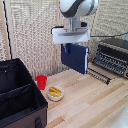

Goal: Please shift your gripper toward the book. Carefully hold the book with your gripper. Gently transport the book using your gripper to the caddy's front section. Safely let the book go into the caddy's front area.

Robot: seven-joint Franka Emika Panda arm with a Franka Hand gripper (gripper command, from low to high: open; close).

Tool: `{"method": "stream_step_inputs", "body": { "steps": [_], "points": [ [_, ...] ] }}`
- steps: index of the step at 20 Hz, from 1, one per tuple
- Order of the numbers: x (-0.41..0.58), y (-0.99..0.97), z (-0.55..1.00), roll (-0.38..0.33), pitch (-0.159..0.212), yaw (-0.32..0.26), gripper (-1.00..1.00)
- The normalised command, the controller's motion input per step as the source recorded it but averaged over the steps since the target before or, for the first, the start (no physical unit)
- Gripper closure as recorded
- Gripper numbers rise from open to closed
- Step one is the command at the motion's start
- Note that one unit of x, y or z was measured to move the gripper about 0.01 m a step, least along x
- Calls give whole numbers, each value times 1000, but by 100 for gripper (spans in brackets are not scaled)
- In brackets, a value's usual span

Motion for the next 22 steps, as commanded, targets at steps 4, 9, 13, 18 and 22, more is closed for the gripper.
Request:
{"method": "stream_step_inputs", "body": {
  "steps": [4,9,13,18,22],
  "points": [
    [-95,535,614,48,0,-103,100],
    [-7,800,439,0,25,-42,100],
    [0,824,390,0,35,-52,100],
    [0,743,418,0,2,-108,100],
    [-8,506,449,0,-20,-209,100]
  ]
}}
